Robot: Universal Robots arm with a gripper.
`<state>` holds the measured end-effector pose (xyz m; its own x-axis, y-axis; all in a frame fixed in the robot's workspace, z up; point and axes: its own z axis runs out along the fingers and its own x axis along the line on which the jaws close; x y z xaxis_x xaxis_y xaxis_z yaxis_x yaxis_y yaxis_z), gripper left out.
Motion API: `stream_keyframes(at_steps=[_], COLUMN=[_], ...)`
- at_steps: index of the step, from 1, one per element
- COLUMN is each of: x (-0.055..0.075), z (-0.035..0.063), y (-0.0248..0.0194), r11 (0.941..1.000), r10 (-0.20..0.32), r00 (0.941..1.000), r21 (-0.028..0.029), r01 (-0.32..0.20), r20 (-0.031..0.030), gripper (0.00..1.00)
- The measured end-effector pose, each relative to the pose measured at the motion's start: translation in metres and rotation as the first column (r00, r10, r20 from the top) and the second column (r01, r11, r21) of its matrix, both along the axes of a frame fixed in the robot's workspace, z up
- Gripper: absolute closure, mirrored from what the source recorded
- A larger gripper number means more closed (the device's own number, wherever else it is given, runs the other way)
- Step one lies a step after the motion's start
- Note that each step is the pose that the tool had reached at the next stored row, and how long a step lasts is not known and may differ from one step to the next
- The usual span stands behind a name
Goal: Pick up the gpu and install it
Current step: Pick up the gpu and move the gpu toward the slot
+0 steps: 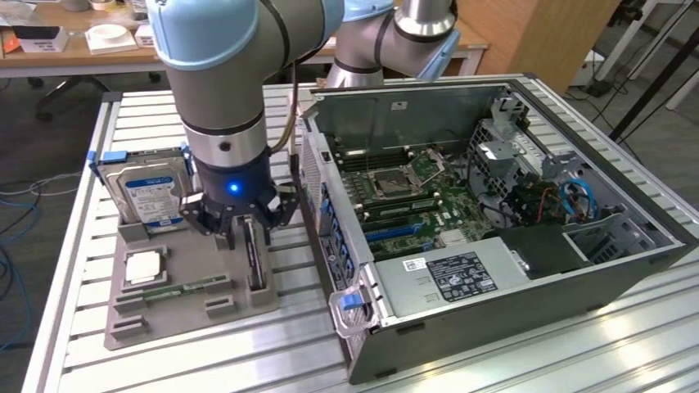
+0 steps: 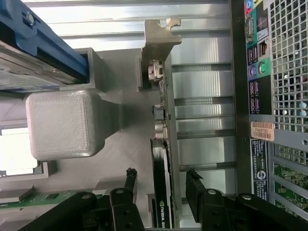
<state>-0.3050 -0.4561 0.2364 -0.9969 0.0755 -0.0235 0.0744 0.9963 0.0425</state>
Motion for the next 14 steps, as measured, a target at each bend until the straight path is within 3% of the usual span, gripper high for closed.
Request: stream_keyframes(at_steps=[8, 9, 14], x=[0.0000, 0.0000, 0.0000], z=[-0.0001, -0.0001, -0.0001], y=[0.0000, 0.0000, 0.0001], r11=[1.0000, 1.0000, 1.0000], r10=[0.000, 0.000, 0.000], r00=[1.0000, 1.0000, 1.0000], r21=[0.0001, 0.0000, 0.0001], r01=[0.000, 0.000, 0.000], r20=[0.0001, 0.0001, 0.0000], gripper=[0.48, 0.55, 0.55])
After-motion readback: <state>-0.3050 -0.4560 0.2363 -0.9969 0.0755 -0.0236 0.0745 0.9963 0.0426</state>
